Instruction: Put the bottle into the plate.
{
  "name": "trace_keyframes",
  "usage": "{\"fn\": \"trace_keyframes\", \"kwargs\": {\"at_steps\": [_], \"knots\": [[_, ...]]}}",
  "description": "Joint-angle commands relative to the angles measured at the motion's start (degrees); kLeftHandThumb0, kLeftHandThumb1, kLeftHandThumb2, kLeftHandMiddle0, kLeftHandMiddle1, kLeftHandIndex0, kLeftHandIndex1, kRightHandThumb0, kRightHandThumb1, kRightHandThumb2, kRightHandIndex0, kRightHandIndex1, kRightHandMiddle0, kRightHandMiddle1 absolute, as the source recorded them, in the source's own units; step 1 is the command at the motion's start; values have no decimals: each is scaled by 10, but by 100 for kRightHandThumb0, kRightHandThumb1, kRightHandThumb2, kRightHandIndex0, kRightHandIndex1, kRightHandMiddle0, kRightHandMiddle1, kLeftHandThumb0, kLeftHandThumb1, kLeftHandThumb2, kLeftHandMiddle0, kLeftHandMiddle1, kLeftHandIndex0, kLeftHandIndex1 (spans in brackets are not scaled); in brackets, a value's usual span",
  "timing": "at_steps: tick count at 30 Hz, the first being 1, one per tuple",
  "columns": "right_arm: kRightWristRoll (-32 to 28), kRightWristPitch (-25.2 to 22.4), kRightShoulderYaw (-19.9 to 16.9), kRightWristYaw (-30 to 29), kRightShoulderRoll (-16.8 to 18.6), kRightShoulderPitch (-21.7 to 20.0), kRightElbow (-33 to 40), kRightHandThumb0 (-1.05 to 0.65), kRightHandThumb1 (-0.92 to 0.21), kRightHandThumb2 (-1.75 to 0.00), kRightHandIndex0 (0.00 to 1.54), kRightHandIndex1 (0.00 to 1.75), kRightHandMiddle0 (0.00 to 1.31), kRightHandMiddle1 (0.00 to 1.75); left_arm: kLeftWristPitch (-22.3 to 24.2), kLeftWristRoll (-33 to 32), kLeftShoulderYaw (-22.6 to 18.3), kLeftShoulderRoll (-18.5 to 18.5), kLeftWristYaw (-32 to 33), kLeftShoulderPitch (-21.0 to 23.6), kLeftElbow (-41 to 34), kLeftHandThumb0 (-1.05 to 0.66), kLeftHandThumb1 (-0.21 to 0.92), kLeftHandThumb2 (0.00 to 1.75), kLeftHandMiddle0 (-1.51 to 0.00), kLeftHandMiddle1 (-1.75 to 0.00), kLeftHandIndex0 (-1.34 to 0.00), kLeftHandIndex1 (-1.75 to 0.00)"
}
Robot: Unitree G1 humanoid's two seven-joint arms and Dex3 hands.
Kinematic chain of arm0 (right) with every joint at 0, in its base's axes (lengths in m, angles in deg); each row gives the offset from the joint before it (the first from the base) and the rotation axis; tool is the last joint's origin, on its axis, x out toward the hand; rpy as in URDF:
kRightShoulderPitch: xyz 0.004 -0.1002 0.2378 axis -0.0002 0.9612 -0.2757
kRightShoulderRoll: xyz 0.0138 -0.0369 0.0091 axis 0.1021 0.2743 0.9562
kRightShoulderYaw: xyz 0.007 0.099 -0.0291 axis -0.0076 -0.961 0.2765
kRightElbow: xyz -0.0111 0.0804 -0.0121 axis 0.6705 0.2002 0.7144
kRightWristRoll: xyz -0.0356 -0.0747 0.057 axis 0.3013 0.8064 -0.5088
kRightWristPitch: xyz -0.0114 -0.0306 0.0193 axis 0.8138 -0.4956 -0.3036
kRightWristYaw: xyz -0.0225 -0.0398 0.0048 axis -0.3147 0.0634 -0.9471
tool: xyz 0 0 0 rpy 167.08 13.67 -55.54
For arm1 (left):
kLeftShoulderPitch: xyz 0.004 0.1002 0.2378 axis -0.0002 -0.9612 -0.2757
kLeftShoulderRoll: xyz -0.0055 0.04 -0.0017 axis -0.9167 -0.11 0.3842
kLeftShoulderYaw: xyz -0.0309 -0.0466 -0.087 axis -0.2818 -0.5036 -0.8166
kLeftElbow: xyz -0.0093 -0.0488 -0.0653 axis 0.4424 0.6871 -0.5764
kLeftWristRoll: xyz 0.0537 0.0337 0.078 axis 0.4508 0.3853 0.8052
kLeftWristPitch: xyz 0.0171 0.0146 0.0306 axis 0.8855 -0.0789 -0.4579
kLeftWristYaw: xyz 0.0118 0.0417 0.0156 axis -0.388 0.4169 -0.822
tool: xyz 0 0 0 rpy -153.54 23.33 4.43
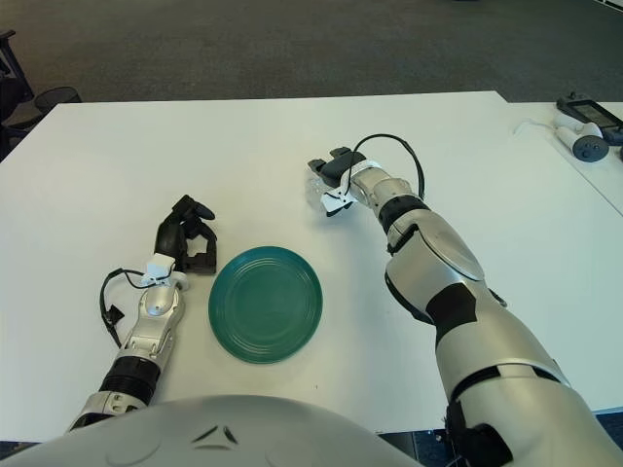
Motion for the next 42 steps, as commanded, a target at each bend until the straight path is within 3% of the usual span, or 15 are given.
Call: {"fn": "trace_keyframes", "kwargs": {"at_steps": [1,2,3,4,5,7,9,10,13,19,26,42], "knots": [[-4,17,-1,41,5,43,-14,-102,-89,-19,5,3,1,20,24,9,2,1,8,-39,22,0,-7,174,-89,-171,-68,-175],[-10,17,-8,43,7,44,-14,-100,-87,-18,8,20,1,47,25,10,3,2,10,-39,21,0,-7,174,-89,-171,-68,-175],[-16,14,-13,42,8,46,-14,-98,-82,-20,8,55,0,90,25,12,3,2,12,-39,20,0,-7,174,-89,-171,-68,-175],[-19,13,-17,40,8,47,-14,-93,-73,-34,7,86,1,120,26,13,3,2,13,-39,20,0,-7,174,-89,-171,-68,-175],[-22,10,-21,33,7,50,-13,-90,-67,-41,6,98,1,131,27,14,4,2,14,-40,18,0,-7,174,-89,-171,-68,-175],[-27,5,-28,8,7,55,-9,-78,-50,-68,12,139,12,157,27,12,5,2,11,-41,16,0,-7,174,-90,-170,-68,-175],[-31,4,-34,-32,8,66,-4,-40,-37,-102,39,149,30,166,26,7,4,3,6,-42,16,0,-7,174,-90,-170,-68,-175],[-32,5,-38,-49,9,71,-2,-26,-27,-119,55,152,41,169,25,6,4,3,4,-42,16,0,-6,173,-90,-169,-68,-175],[-42,15,-52,-91,11,84,3,-9,-12,-144,76,153,55,173,24,4,4,3,2,-42,16,0,-6,173,-90,-168,-68,-175],[-68,51,-82,-138,9,100,6,-1,4,-166,92,156,67,174,35,12,6,0,7,-44,10,0,-5,172,-89,-170,-67,-175],[-82,77,-105,-178,9,115,-1,0,8,-172,95,161,69,175,31,9,4,2,7,-42,15,0,-5,172,-88,-171,-67,-175],[-96,93,-130,-199,14,125,-5,0,7,-175,90,171,69,175,33,8,2,6,10,-41,15,0,-6,172,-91,-168,-67,-175]]}}
